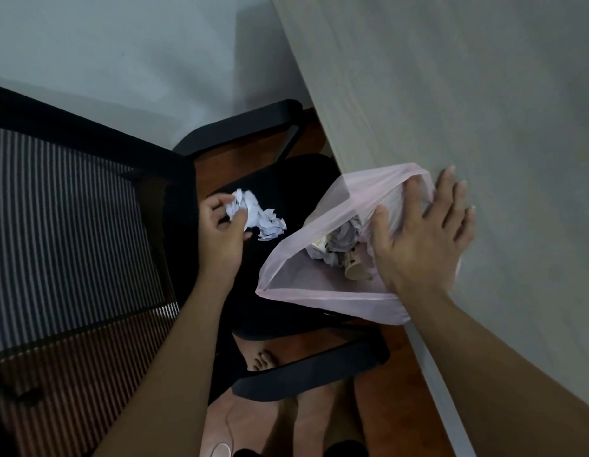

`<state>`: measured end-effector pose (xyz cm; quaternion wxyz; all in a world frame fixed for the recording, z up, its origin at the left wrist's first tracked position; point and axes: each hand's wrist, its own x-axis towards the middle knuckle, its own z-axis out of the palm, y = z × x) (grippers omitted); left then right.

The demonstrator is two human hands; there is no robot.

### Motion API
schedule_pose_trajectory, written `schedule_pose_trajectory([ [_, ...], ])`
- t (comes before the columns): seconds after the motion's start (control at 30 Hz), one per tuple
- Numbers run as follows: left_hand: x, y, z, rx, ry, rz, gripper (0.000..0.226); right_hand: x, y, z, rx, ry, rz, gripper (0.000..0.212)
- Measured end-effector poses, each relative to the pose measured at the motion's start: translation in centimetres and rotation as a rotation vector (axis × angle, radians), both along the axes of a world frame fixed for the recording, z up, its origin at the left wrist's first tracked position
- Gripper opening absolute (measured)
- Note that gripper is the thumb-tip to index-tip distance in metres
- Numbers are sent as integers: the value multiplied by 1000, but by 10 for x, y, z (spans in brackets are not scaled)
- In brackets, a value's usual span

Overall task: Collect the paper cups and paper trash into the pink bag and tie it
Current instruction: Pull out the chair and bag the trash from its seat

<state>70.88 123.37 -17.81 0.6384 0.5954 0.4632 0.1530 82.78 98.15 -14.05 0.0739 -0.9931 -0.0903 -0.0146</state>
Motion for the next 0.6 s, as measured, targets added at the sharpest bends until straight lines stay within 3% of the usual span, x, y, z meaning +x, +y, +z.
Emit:
schedule_pose_trajectory([
  [0.07, 5, -12, 44, -170, -224, -141, 31, 0, 0, 1, 3, -1, -2, 74],
  [0.13, 8, -24, 65, -280, -271, -411, 33, 1, 1, 0, -1, 0, -5, 73],
  [0.23, 13, -43, 63, -244, -113, -780, 34, 1, 0, 0, -3, 5, -9, 74],
  [0.33, 20, -59, 43, -15, 68, -997, 32, 1, 0, -1, -6, 11, -5, 74],
  [0.47, 24, -67, 24, 197, 240, -1057, 35, 2, 0, -2, -5, 6, -8, 74],
  [0.6, 30, -59, 37, 139, 344, -1134, 48, 2, 0, -1, 3, 6, -13, 74],
])
